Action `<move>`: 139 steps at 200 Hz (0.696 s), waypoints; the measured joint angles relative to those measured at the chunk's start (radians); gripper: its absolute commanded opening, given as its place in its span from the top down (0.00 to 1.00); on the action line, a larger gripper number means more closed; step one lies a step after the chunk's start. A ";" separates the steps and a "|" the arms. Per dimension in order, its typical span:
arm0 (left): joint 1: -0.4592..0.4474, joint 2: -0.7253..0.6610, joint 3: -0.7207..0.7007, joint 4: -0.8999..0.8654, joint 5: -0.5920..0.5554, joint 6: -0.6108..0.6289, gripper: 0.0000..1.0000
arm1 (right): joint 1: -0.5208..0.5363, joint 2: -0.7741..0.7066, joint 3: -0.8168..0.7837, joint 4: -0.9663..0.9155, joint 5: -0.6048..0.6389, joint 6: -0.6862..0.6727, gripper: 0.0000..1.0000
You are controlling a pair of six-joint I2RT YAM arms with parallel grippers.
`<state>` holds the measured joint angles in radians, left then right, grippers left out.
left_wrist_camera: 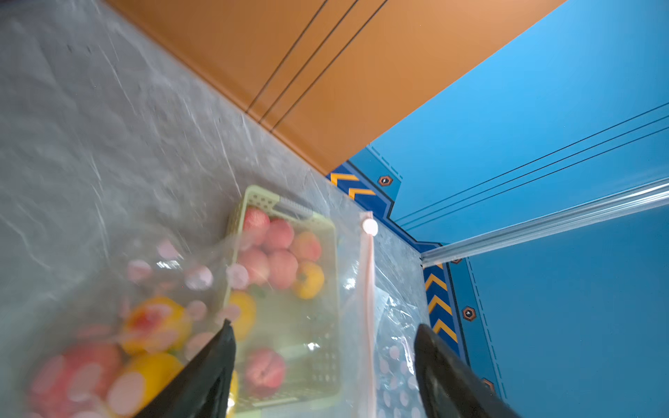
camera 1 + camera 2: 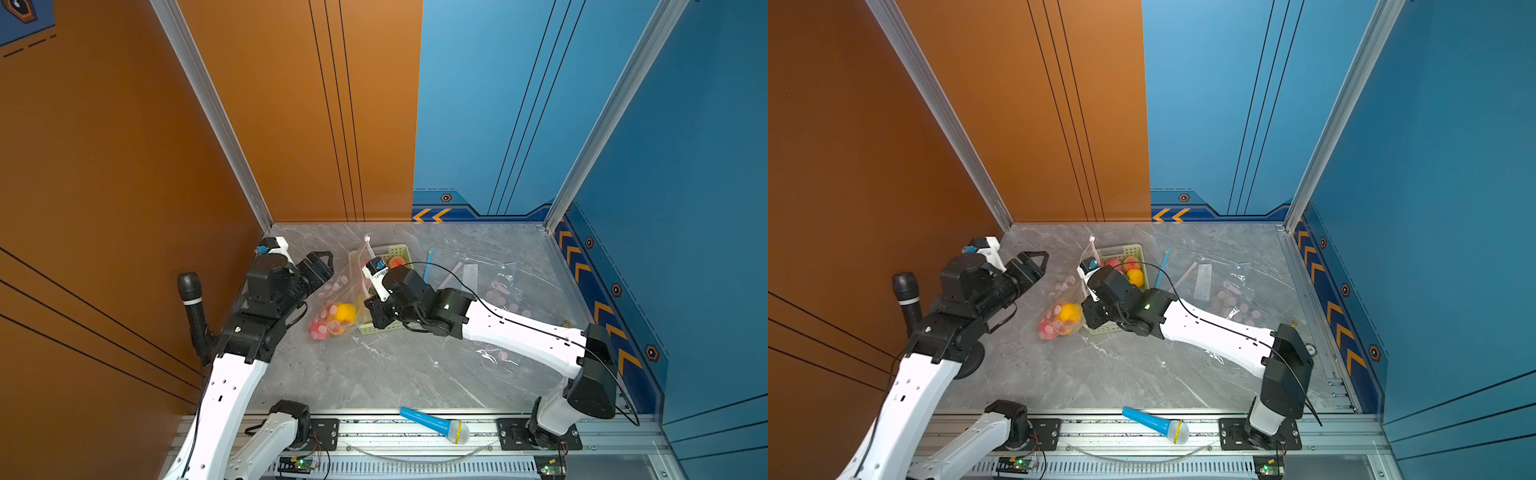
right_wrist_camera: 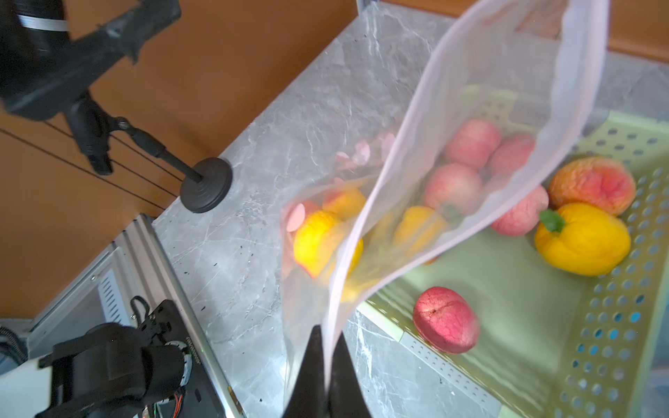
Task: Place the peach in a zip-top bag and seal the zipper
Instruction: Adjust the zipper food storage bag at the center of the board.
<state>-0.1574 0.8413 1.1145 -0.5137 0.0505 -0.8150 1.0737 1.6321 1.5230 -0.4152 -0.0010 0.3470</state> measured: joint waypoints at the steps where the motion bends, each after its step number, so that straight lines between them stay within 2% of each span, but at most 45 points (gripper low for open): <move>1: 0.003 -0.005 0.000 -0.001 0.000 0.000 0.10 | 0.000 -0.002 0.003 -0.003 0.000 -0.003 1.00; 20: 0.051 -0.051 0.001 -0.018 -0.002 0.014 0.00 | 0.013 -0.023 0.079 -0.098 -0.004 -0.068 1.00; 51: 0.107 -0.072 -0.006 -0.029 0.018 0.017 0.02 | 0.026 -0.026 0.202 -0.259 0.008 -0.174 1.00; 85: 0.125 -0.048 -0.042 -0.029 0.062 0.013 0.02 | 0.028 -0.030 0.341 -0.426 0.096 -0.288 1.00; 139: 0.133 -0.061 -0.116 0.038 0.092 0.013 0.02 | 0.026 -0.105 0.335 -0.571 0.244 -0.447 1.00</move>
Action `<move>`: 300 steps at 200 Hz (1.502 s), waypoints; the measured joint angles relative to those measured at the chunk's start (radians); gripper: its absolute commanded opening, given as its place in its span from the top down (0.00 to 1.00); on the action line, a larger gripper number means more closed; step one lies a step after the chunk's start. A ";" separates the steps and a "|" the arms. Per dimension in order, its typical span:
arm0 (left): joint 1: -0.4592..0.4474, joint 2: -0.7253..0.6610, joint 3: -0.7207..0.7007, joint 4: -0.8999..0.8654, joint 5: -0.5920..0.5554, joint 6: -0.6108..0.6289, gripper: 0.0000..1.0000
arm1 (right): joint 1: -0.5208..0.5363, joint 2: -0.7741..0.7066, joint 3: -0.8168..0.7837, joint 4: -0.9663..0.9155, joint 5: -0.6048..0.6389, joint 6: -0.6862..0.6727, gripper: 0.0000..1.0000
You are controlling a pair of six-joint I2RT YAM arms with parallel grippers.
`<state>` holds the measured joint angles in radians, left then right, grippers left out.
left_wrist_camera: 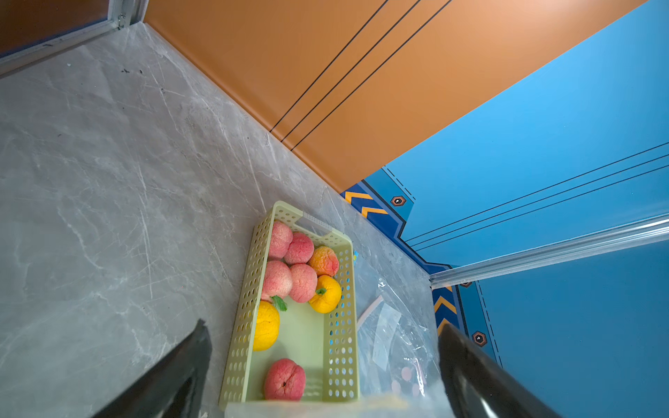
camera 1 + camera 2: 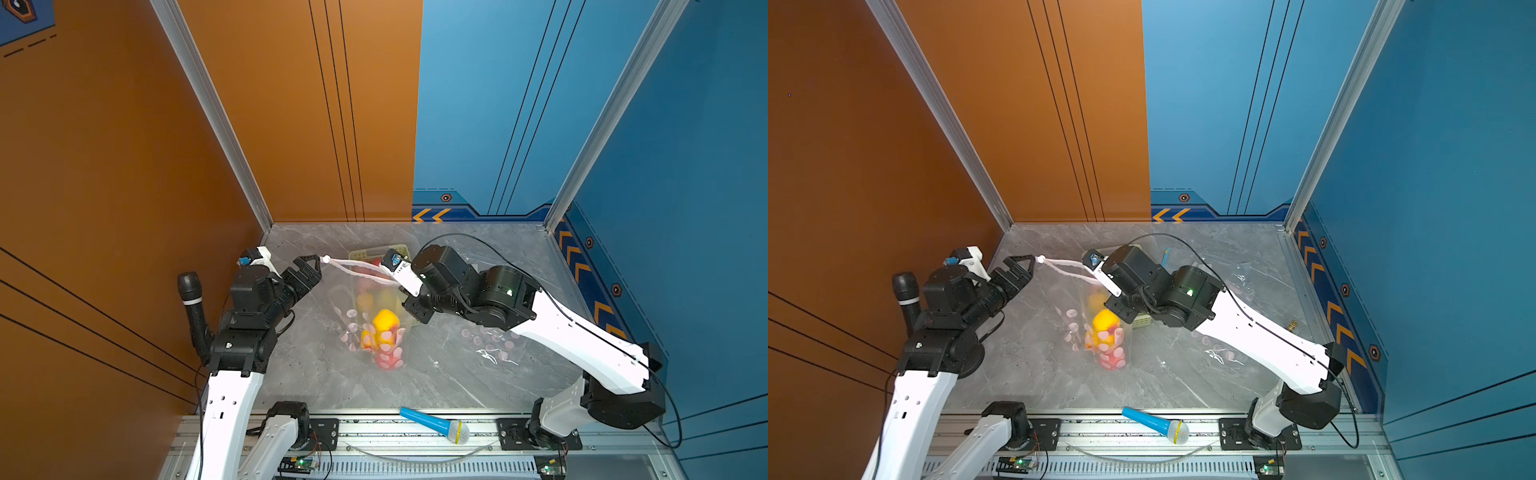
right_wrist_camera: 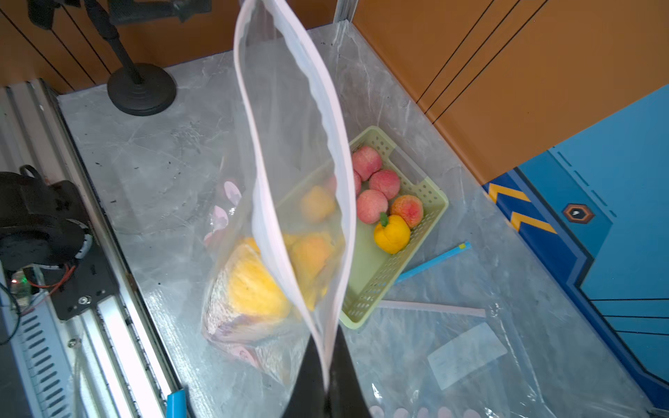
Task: Place the peach in a zip-top bag and seal the zipper
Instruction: Adjust the zipper food storage bag at the center of the board.
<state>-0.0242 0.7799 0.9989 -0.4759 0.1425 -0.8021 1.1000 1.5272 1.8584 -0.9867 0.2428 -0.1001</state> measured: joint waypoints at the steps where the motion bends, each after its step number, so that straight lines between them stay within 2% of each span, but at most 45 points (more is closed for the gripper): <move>1: 0.000 -0.001 -0.002 0.002 0.001 0.000 0.02 | 0.000 -0.002 -0.002 0.000 0.001 -0.002 1.00; 24: 0.000 -0.013 -0.060 0.053 0.028 -0.010 0.02 | -0.008 -0.046 -0.092 -0.002 0.071 -0.050 1.00; 58: 0.000 -0.014 -0.104 0.079 0.071 -0.010 0.02 | -0.006 -0.029 -0.098 -0.024 0.208 -0.093 1.00; 92: 0.000 -0.045 -0.192 0.190 0.127 -0.006 0.01 | -0.005 -0.128 -0.192 0.031 0.278 -0.151 1.00; 105: 0.000 -0.062 -0.248 0.263 0.165 0.002 0.00 | -0.017 -0.173 -0.254 0.052 0.285 -0.165 1.00; 132: -0.019 -0.100 -0.384 0.444 0.237 0.048 0.08 | -0.113 -0.269 -0.406 0.108 0.218 -0.161 1.00; 143: -0.059 -0.121 -0.434 0.505 0.243 0.092 0.07 | -0.179 -0.295 -0.428 0.117 0.164 -0.146 1.00; 161: -0.200 -0.167 -0.497 0.579 0.233 0.210 0.03 | -0.268 -0.332 -0.433 0.137 0.088 -0.119 1.00; 167: -0.259 -0.182 -0.512 0.600 0.221 0.258 0.00 | -0.283 -0.346 -0.436 0.145 0.066 -0.115 1.00; 196: -0.512 -0.186 -0.549 0.714 0.139 0.482 0.02 | -0.306 -0.430 -0.493 0.197 -0.027 -0.108 1.00; 213: -0.566 -0.110 -0.542 0.768 0.134 0.581 0.02 | -0.309 -0.442 -0.517 0.209 -0.057 -0.106 1.00; 236: -0.573 0.025 -0.503 0.783 0.158 0.671 0.00 | -0.314 -0.429 -0.534 0.219 -0.069 -0.105 1.00; 257: -0.573 0.084 -0.501 0.811 0.174 0.715 0.12 | -0.327 -0.425 -0.547 0.230 -0.083 -0.101 1.00; 263: -0.573 0.086 -0.501 0.819 0.177 0.721 0.20 | -0.330 -0.425 -0.550 0.232 -0.084 -0.099 1.00; 300: -0.573 0.080 -0.501 0.847 0.205 0.749 0.34 | -0.348 -0.429 -0.568 0.254 -0.097 -0.081 1.00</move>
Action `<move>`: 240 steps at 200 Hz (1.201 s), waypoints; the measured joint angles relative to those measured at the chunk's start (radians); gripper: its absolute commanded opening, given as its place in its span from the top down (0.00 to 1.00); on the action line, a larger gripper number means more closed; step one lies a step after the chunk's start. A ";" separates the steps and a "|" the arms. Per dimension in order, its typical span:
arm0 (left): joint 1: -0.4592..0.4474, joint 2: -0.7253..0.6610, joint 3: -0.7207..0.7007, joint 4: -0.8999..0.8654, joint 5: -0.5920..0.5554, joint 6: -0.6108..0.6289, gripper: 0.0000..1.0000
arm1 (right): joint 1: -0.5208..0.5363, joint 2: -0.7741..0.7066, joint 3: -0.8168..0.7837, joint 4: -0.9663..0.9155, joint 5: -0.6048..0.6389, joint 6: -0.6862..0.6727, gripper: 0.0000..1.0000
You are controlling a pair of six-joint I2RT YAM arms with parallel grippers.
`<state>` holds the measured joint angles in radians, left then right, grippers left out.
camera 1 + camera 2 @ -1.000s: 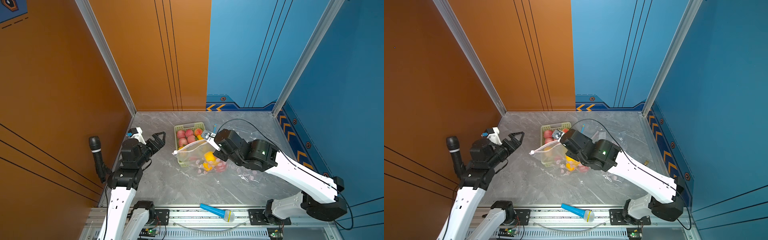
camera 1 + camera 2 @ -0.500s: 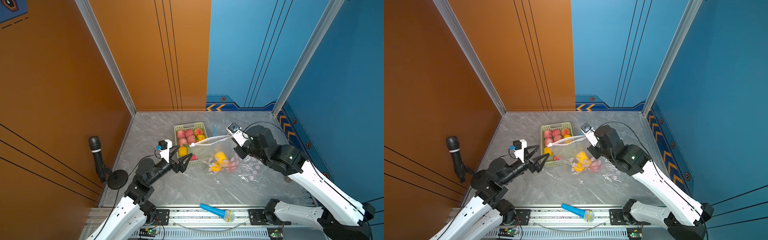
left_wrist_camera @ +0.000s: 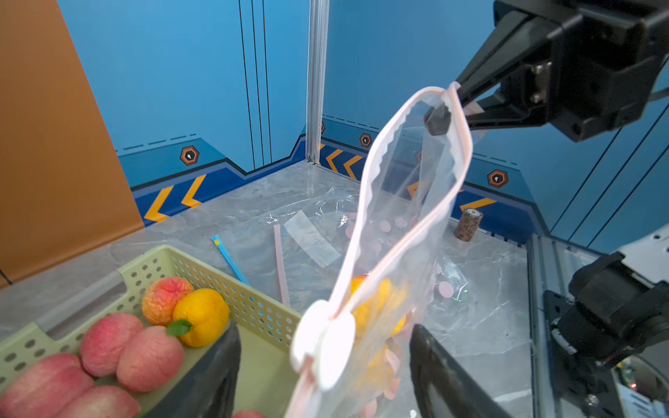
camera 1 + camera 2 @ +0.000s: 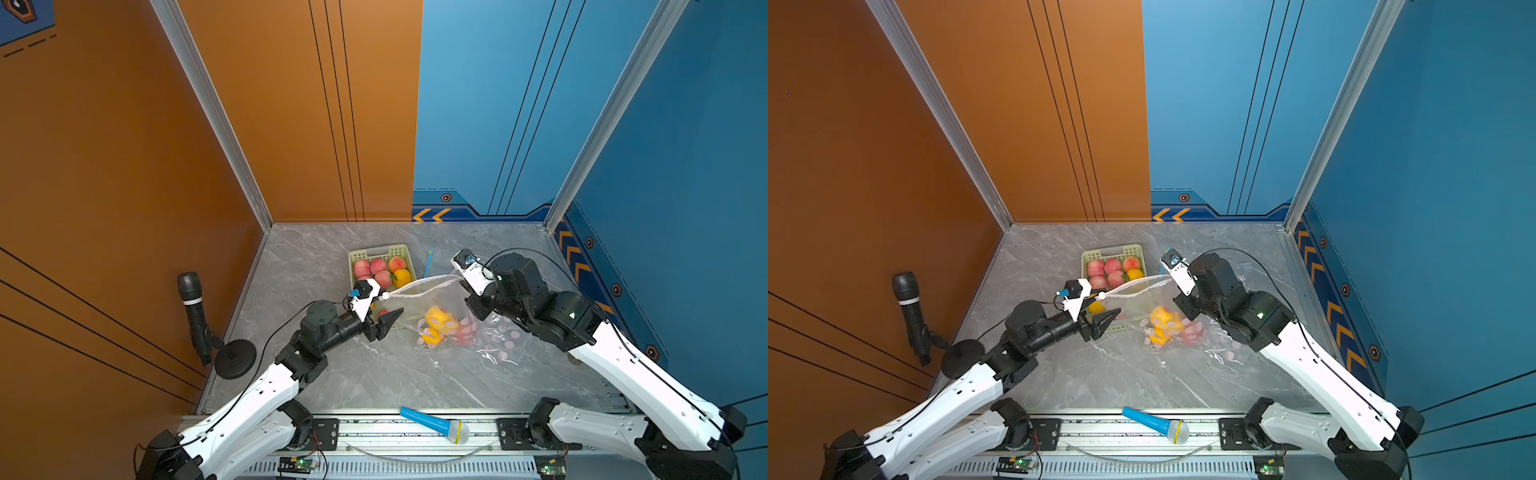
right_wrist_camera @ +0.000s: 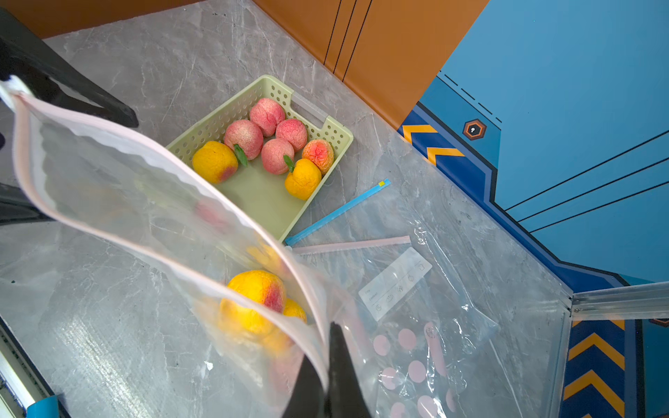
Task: Place the peach in a zip-top bag and seal the zipper
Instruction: Adjust the zipper food storage bag at the center of the board.
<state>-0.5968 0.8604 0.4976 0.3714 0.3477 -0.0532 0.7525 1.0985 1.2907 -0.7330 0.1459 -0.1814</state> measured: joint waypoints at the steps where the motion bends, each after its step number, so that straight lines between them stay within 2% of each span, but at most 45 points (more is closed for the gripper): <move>1: 0.000 0.000 0.000 0.000 0.001 0.002 0.35 | 0.000 0.000 0.000 0.001 -0.001 0.000 1.00; 29: 0.000 0.006 0.000 0.018 0.016 0.012 0.55 | -0.011 -0.004 -0.008 0.012 -0.023 0.010 1.00; 54: 0.000 0.030 0.001 0.035 0.030 0.005 0.86 | -0.014 -0.005 -0.008 0.012 -0.043 0.019 1.00; 72: 0.002 0.041 0.002 0.037 0.039 0.009 1.00 | -0.016 -0.010 -0.010 0.013 -0.046 0.025 1.00; 85: 0.007 0.038 0.005 0.035 0.044 0.013 1.00 | -0.022 -0.018 -0.017 0.014 -0.046 0.026 1.00; 109: 0.023 0.013 0.024 0.003 0.053 0.021 1.00 | -0.035 -0.047 -0.042 0.020 -0.047 0.041 0.87; 140: 0.040 -0.026 0.085 -0.084 0.079 0.050 1.00 | -0.039 -0.088 -0.057 0.019 -0.069 0.080 0.46; 154: 0.040 -0.031 0.120 -0.129 0.089 0.070 1.00 | -0.039 -0.107 -0.057 0.018 -0.098 0.089 0.38; 188: 0.040 -0.011 0.195 -0.246 0.120 0.122 1.00 | -0.039 -0.127 -0.053 0.019 -0.159 0.105 0.34; 240: 0.040 0.023 0.240 -0.348 0.135 0.177 1.00 | -0.011 -0.093 0.045 0.018 -0.231 0.103 0.38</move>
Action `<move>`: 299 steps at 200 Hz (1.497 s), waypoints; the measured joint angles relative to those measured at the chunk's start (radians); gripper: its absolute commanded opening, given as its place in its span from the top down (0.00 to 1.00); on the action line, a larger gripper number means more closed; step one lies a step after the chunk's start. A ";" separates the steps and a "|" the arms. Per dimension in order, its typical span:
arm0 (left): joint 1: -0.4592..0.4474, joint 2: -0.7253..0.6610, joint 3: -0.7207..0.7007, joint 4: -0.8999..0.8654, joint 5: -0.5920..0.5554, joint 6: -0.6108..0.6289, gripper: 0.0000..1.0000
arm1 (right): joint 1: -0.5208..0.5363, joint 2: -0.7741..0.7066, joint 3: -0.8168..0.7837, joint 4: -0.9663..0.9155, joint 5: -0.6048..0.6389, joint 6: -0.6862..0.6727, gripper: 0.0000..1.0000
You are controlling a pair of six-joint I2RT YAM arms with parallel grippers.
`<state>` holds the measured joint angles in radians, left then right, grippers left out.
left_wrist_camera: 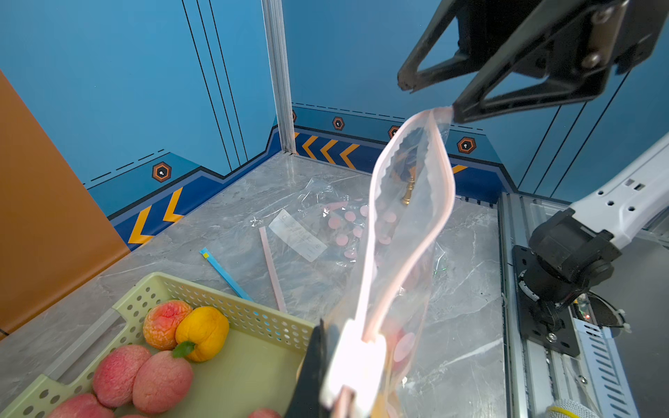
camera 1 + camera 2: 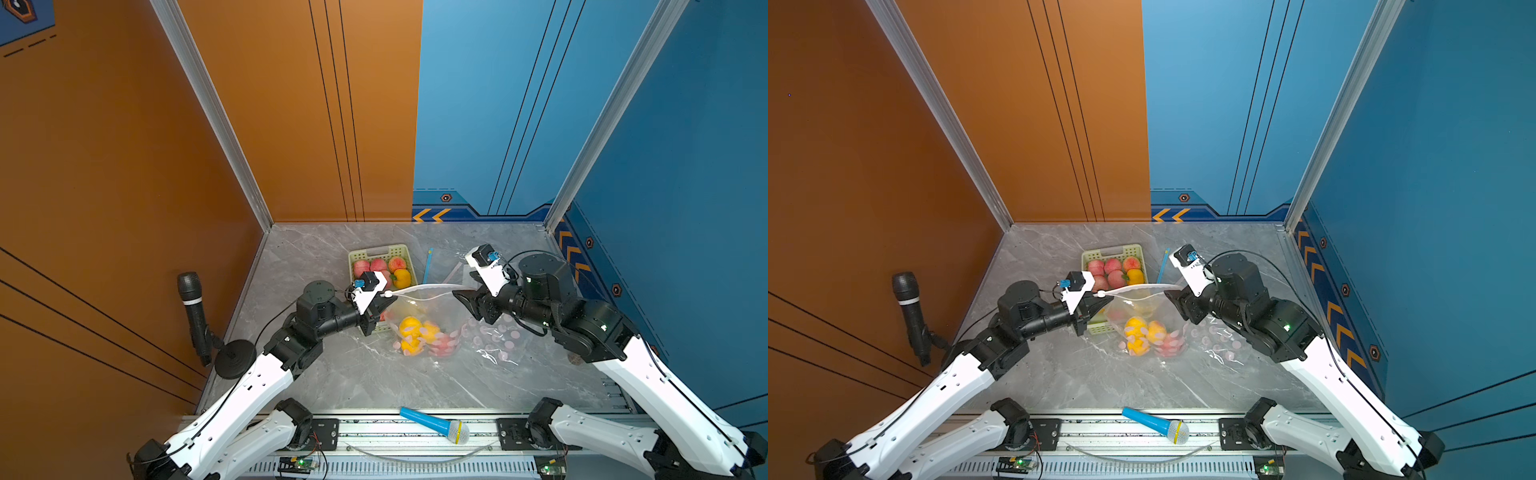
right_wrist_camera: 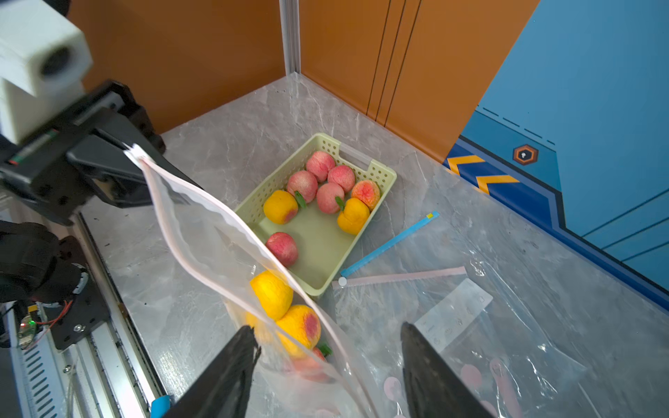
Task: Place the peach in a zip-top bag and seal the zipper
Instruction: Adjust the zipper food storage bag at the center of the board, then zip the zipper on the zipper food storage bag.
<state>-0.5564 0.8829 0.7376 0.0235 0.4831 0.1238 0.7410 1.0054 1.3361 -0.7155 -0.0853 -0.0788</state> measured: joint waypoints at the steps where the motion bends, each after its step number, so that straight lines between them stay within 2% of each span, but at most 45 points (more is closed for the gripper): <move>1: 0.000 0.000 0.000 -0.001 0.000 0.001 1.00 | 0.002 0.000 0.002 0.000 0.000 0.000 0.38; 51: 0.000 0.000 0.003 -0.019 0.010 0.037 1.00 | 0.155 0.012 0.031 0.088 -0.018 -0.083 0.40; 81: 0.000 0.000 0.011 -0.029 0.024 0.046 1.00 | 0.209 0.106 0.072 0.113 -0.048 -0.144 0.43; 132: -0.001 0.000 0.011 -0.042 0.031 0.053 1.00 | 0.229 0.293 0.182 0.095 -0.121 -0.233 0.58; 223: -0.023 0.000 0.011 -0.039 0.045 0.053 1.00 | 0.161 0.394 0.236 0.063 -0.336 -0.300 0.60; 256: -0.031 0.000 0.011 -0.039 0.050 0.056 1.00 | 0.150 0.431 0.252 0.057 -0.375 -0.303 0.61; 299: -0.034 0.000 0.011 -0.039 0.049 0.057 1.00 | 0.140 0.449 0.276 0.034 -0.410 -0.311 0.68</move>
<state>-0.5903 0.8825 0.7486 -0.0154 0.5323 0.1806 0.8810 1.4544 1.6119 -0.6811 -0.4957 -0.3893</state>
